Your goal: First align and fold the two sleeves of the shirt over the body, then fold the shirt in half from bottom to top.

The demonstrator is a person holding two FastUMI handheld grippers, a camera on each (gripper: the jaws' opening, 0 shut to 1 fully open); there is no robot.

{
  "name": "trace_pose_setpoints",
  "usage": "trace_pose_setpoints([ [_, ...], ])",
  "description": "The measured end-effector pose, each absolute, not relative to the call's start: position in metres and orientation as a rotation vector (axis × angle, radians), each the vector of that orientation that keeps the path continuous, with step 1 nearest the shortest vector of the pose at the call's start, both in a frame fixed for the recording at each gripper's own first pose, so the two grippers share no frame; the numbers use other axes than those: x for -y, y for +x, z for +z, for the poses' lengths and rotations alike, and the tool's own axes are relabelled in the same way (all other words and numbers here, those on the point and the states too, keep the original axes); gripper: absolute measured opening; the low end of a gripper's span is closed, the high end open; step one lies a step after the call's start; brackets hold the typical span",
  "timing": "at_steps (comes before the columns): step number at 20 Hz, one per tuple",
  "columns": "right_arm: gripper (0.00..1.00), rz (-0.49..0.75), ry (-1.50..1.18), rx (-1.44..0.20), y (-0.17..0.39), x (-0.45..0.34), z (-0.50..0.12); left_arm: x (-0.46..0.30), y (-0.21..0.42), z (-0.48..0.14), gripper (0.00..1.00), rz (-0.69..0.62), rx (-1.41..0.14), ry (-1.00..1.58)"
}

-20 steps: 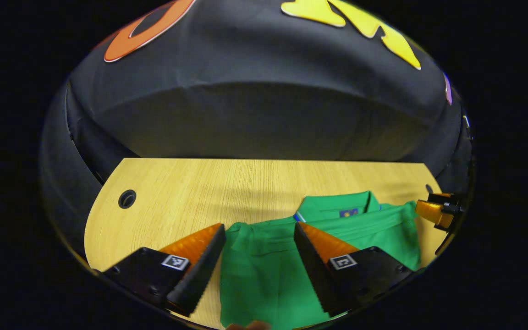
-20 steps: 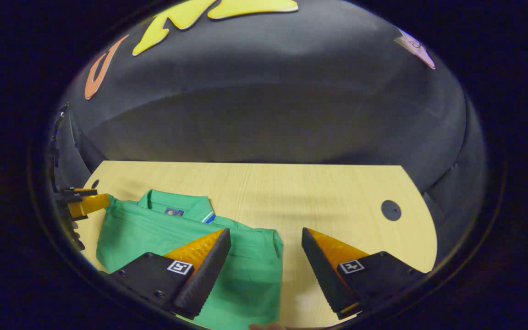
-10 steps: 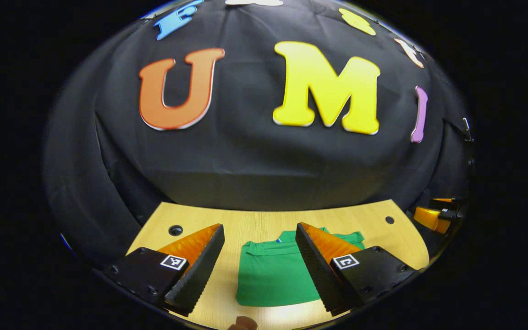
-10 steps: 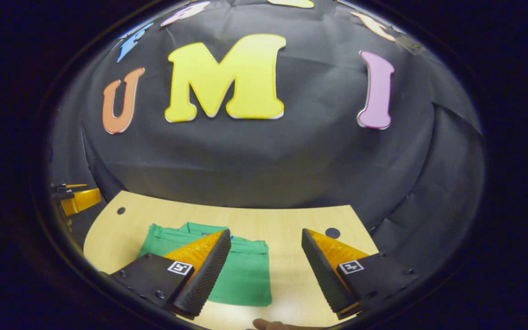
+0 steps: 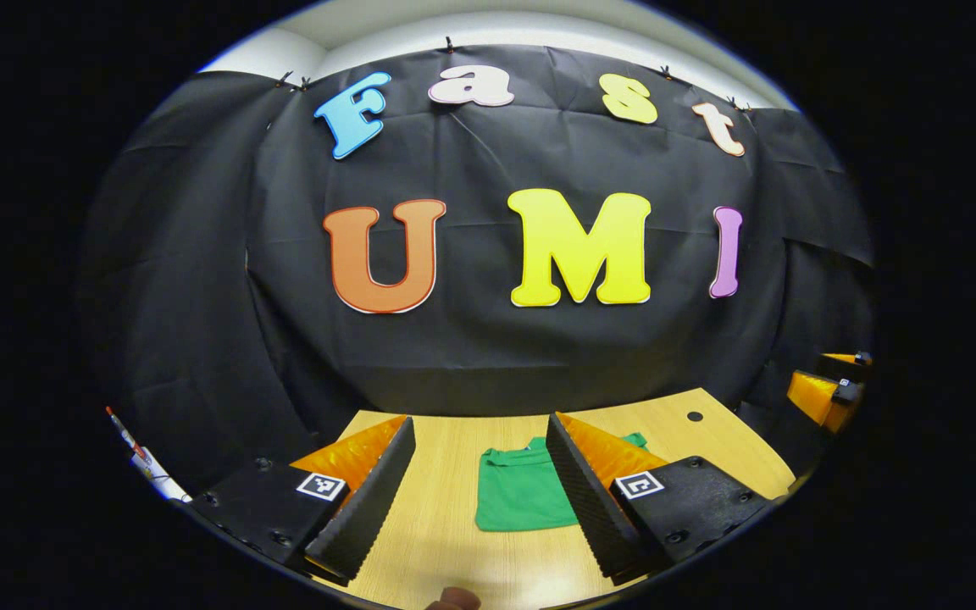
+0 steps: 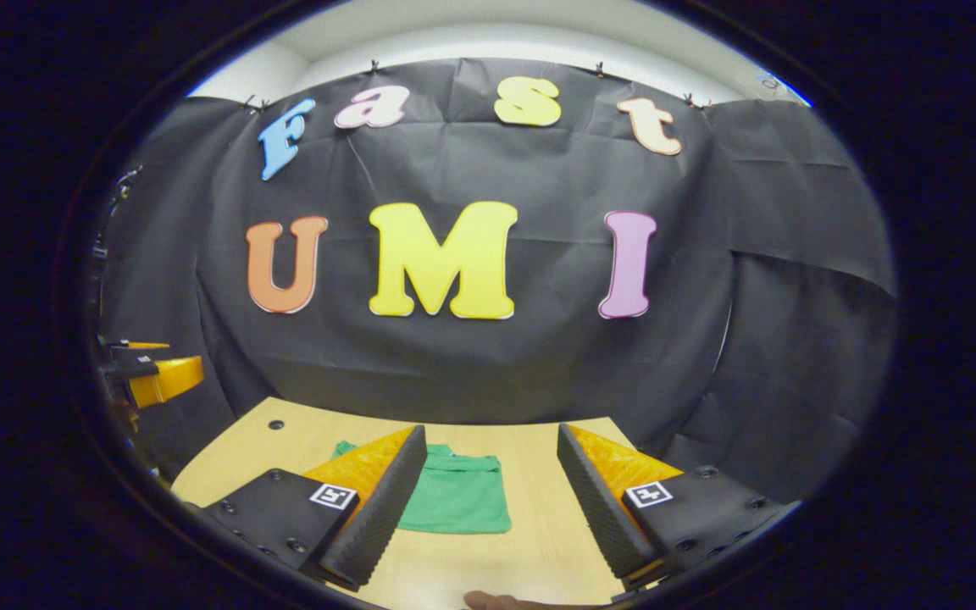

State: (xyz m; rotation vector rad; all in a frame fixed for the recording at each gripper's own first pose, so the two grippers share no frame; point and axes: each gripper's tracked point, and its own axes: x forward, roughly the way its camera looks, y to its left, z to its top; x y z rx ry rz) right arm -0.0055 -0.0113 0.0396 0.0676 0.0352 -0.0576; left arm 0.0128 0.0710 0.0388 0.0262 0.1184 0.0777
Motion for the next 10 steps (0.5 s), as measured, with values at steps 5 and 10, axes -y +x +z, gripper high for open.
trace_pose_setpoints([
  [5,0.98,-0.073,0.073,-0.009,-0.041,0.014,0.033,-0.062,-0.031,0.016,0.99,0.067,-0.126,-0.002],
  [10,0.96,-0.036,0.029,-0.02,-0.041,0.008,0.022,-0.054,-0.046,0.007,1.0,0.051,-0.129,-0.013],
])
